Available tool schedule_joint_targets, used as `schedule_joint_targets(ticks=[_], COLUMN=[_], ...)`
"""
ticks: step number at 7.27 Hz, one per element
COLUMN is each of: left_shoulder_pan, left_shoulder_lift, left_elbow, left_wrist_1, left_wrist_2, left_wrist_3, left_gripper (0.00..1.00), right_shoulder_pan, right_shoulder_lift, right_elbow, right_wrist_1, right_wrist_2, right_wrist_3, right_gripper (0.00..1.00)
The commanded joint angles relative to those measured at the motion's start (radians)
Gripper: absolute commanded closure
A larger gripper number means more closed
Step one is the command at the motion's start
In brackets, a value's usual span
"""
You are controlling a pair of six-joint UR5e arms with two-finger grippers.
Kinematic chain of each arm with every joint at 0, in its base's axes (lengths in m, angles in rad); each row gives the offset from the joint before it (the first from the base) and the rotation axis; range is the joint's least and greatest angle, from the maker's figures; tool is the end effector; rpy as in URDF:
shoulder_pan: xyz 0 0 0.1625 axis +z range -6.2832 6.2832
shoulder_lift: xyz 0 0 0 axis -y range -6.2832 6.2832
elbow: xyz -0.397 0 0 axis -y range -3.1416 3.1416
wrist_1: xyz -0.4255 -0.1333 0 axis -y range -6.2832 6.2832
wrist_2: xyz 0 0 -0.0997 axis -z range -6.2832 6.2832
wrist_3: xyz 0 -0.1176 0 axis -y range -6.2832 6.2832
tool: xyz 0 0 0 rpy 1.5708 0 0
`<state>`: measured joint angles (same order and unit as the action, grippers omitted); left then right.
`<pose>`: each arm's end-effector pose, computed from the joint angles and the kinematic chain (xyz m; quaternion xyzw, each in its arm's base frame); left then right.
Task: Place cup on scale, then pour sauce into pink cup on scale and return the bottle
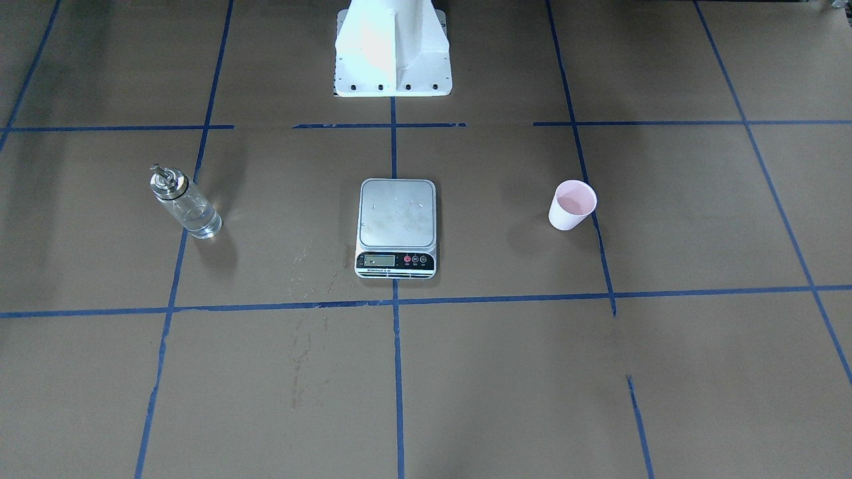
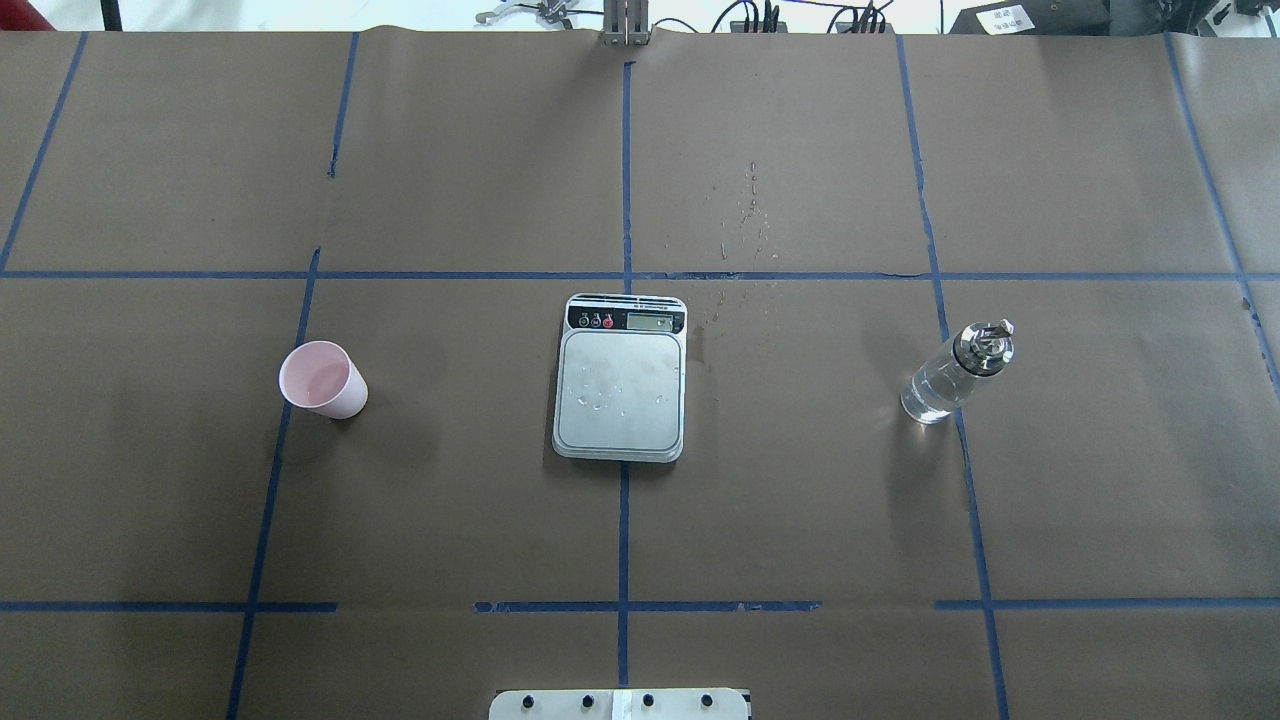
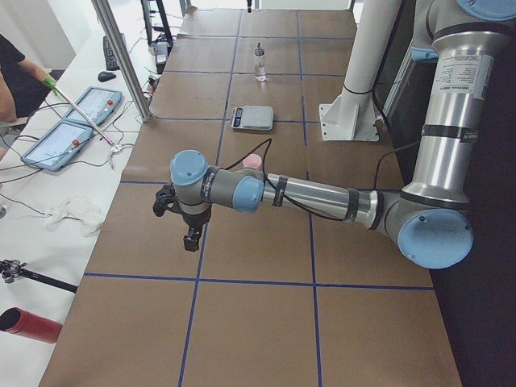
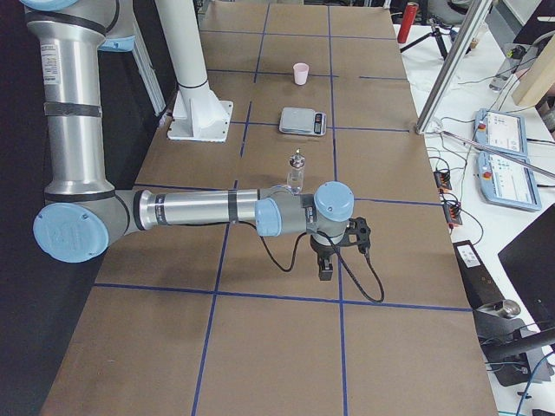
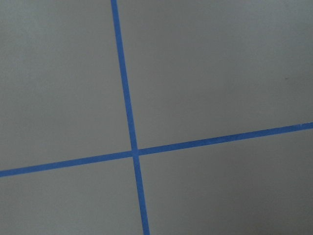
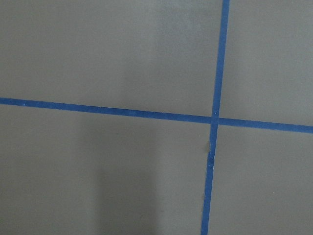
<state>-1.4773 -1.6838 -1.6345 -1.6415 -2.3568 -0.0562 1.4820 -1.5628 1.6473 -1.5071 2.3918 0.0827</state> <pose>0.0043 -0.5828 0.5383 0.0852 0.3875 0.0643 0.9157 -0.0006 -0.5397 0.5881 0.0335 -0.4023 -0.0323 0.9143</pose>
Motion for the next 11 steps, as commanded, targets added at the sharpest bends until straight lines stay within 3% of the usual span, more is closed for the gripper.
schedule_joint_targets(ticks=[1,3,4,5,6,7,9,11], left_shoulder_pan=[0.011,0.015,0.015,0.018,0.044,0.169,0.344,0.480], left_shoulder_lift=[0.013,0.053,0.067,0.094,0.099,0.087,0.072,0.014], left_elbow=[-0.027,-0.033,-0.047,-0.121,-0.129,-0.131,-0.198,-0.219], left_wrist_1=[-0.014,-0.017,-0.020,-0.026,-0.085,-0.148,-0.243,-0.261], left_wrist_2=[-0.039,-0.044,-0.089,-0.132,-0.139,-0.131,-0.078,-0.015], left_wrist_3=[-0.001,0.001,0.001,0.007,0.000,-0.002,-0.305,-0.596], left_gripper=[0.00,0.00,0.00,0.00,0.00,0.00,0.00,0.00], right_shoulder_pan=[-0.003,-0.009,-0.011,-0.020,-0.026,-0.041,-0.074,-0.098], right_shoulder_lift=[0.003,-0.011,-0.028,-0.036,-0.036,-0.036,-0.033,-0.031], right_elbow=[0.012,-0.007,-0.011,-0.009,-0.008,-0.006,0.012,0.009], right_wrist_1=[0.001,0.086,0.120,0.133,0.148,0.186,0.194,0.192], right_wrist_2=[0.003,-0.005,-0.003,0.000,0.003,0.001,-0.002,-0.005], right_wrist_3=[0.005,-0.003,-0.003,0.002,0.003,0.012,0.049,0.055], right_gripper=[0.00,0.00,0.00,0.00,0.00,0.00,0.00,0.00])
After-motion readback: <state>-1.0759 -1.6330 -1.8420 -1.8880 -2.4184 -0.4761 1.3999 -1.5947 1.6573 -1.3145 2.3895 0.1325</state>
